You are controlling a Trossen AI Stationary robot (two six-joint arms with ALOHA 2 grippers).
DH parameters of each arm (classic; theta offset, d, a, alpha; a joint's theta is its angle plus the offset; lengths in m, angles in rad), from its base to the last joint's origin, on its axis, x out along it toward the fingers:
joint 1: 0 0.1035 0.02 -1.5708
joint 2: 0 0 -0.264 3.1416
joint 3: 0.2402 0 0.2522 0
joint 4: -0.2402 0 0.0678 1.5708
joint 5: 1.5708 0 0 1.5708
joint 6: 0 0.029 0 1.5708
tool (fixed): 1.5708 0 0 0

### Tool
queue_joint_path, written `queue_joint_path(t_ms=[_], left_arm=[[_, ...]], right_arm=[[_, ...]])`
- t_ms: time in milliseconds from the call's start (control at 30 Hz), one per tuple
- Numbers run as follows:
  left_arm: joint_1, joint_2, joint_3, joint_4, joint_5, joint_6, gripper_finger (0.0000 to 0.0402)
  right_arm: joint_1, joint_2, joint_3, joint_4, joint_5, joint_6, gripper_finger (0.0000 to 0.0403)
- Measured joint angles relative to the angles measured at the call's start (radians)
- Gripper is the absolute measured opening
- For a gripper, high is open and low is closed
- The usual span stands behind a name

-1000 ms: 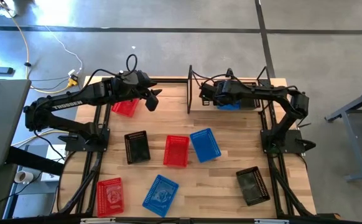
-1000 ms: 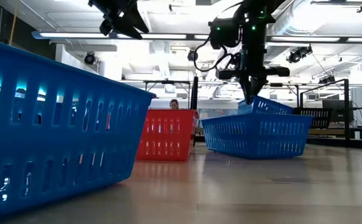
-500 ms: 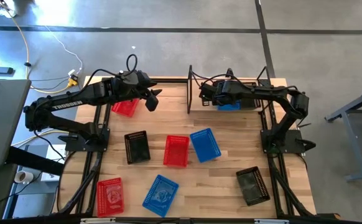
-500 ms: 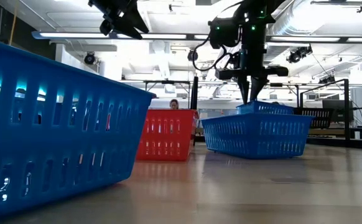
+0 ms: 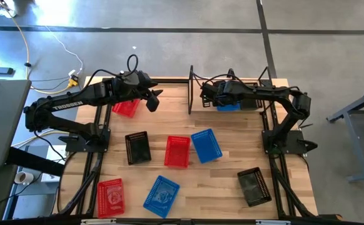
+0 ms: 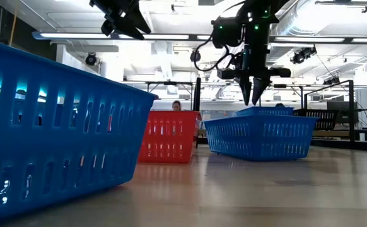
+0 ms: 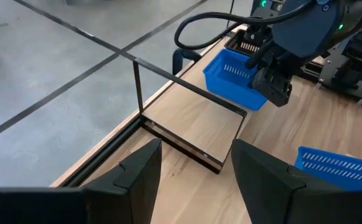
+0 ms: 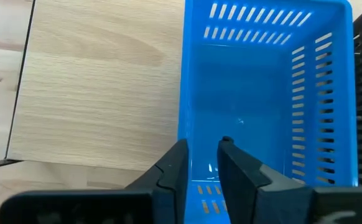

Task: Stack baskets on shelf by color
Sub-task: Put the top red basket on the shelf

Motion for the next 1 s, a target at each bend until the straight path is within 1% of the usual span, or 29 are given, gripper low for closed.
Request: queue_joint_path(t_ms=[100,233,467,700,800,1000], left_arm=[[0.000,0.000,0.000,-0.002,0.000,-0.001,0.0186],[0.000,0.000,0.000,-0.043,0.000,0.016,0.0186],[0.001,-0.018,0.000,-0.206,0.003,0.017,0.0186],[0.002,-0.075,0.000,-0.399,0.008,0.021,0.0186],[0.002,-0.099,0.000,-0.470,0.011,0.067,0.0186],[0.002,-0.134,0.000,-0.612,0.016,0.213,0.0186]], right_arm=[[0.002,-0.006,0.014,-0.016,-0.008,-0.011,0.0081],[0.008,-0.016,0.076,-0.057,-0.015,-0.067,0.0088],[0.053,-0.015,0.185,-0.201,0.030,-0.132,0.0090],[0.103,-0.015,0.286,-0.330,0.073,-0.133,0.0090],[0.119,-0.015,0.337,-0.371,0.092,-0.149,0.0090],[0.128,-0.014,0.445,-0.409,0.095,-0.234,0.0090]])
